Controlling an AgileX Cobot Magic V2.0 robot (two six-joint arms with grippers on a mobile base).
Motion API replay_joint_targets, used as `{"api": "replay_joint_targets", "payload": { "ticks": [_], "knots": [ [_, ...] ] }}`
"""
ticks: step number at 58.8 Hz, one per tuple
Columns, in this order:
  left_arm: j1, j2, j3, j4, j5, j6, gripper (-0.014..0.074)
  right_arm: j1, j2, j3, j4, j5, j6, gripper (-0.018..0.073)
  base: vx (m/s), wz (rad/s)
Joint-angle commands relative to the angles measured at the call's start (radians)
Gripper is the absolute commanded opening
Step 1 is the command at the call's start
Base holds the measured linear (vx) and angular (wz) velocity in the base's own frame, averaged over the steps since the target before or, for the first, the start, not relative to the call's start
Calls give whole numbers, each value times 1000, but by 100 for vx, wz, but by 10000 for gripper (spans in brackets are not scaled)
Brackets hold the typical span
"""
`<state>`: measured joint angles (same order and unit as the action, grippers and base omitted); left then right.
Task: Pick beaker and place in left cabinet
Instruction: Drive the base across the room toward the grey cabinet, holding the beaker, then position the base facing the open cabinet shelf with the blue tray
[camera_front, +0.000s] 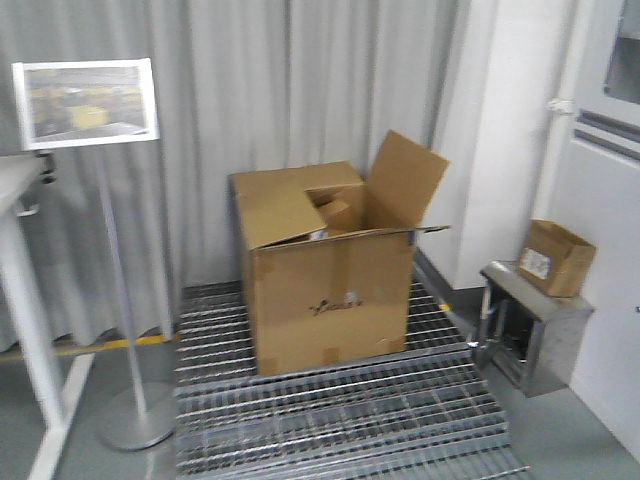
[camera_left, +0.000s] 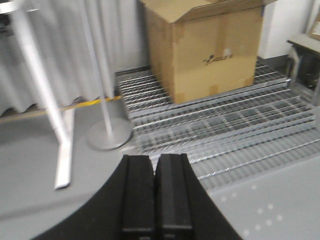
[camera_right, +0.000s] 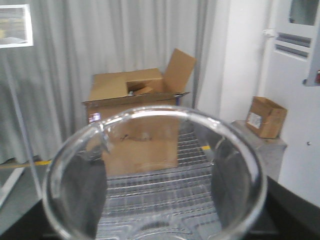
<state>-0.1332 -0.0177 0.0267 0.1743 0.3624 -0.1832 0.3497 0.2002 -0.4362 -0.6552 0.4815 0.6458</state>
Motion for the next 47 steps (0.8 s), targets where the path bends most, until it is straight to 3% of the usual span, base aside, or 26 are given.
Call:
{"api": "replay_joint_targets", "payload": {
  "ticks": [1, 23, 47],
  "knots": [
    [1, -10, -10, 0, -75, -4, 4, -2, 8, -29, -34, -70, -1, -4, 54, -48],
    [1, -10, -10, -1, -74, -4, 4, -2, 8, -29, -34, -68, -1, -4, 48, -62],
    [1, -10, -10, -1, -75, -4, 4, -3, 10, -29, -34, -67, -1, -4, 38, -95]
  ]
}}
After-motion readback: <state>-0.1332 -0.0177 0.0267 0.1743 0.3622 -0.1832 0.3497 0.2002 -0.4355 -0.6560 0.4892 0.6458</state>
